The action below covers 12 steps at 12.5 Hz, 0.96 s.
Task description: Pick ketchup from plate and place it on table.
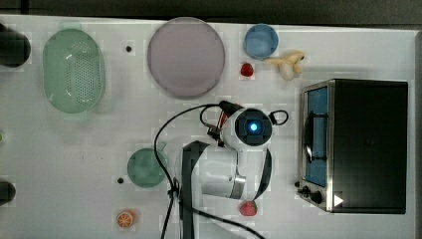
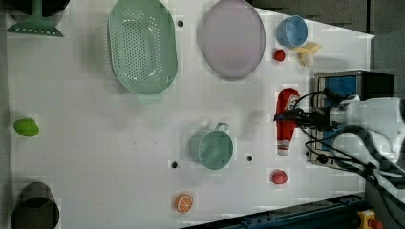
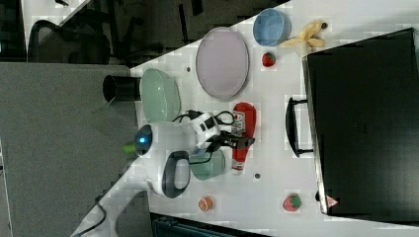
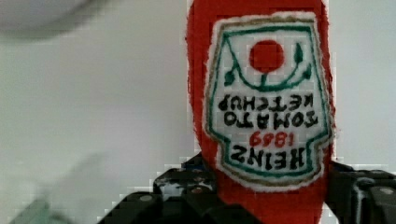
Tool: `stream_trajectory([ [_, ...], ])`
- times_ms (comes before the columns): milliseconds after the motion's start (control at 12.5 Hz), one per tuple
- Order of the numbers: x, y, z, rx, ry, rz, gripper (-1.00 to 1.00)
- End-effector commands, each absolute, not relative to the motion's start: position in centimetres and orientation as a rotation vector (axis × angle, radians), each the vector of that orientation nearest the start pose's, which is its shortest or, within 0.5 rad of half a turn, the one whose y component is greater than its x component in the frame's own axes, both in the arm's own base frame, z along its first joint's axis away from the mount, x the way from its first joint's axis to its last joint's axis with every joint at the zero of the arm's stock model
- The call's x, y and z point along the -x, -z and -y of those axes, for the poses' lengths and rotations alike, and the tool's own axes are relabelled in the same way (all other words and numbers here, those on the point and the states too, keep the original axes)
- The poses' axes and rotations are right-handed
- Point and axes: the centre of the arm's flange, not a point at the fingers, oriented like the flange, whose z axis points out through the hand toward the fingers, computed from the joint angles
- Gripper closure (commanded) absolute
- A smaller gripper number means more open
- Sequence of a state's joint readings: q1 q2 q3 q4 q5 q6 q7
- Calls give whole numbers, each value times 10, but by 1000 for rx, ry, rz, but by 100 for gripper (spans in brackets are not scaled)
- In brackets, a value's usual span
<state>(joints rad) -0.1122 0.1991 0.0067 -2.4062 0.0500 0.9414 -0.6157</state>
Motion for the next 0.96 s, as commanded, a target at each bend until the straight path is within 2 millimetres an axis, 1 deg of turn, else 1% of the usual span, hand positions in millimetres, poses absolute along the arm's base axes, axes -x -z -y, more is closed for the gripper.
stream_trajectory([
  [80,-499,-221,37,3079,-8,-429,-25],
  [240,-496,-198,35,3079,-25,-427,-25],
  [320,-498,-195,35,3079,-1,-426,-25],
  [400,-500,-198,35,3079,32,-426,-34],
  [560,-502,-207,34,3078,60,-422,-76],
  [640,-508,-218,31,3075,100,-414,-98],
  [720,-517,-237,29,3067,158,-425,-100],
  [800,-523,-257,30,3053,191,-479,-100],
  [960,-530,-302,29,3017,192,-628,-100],
])
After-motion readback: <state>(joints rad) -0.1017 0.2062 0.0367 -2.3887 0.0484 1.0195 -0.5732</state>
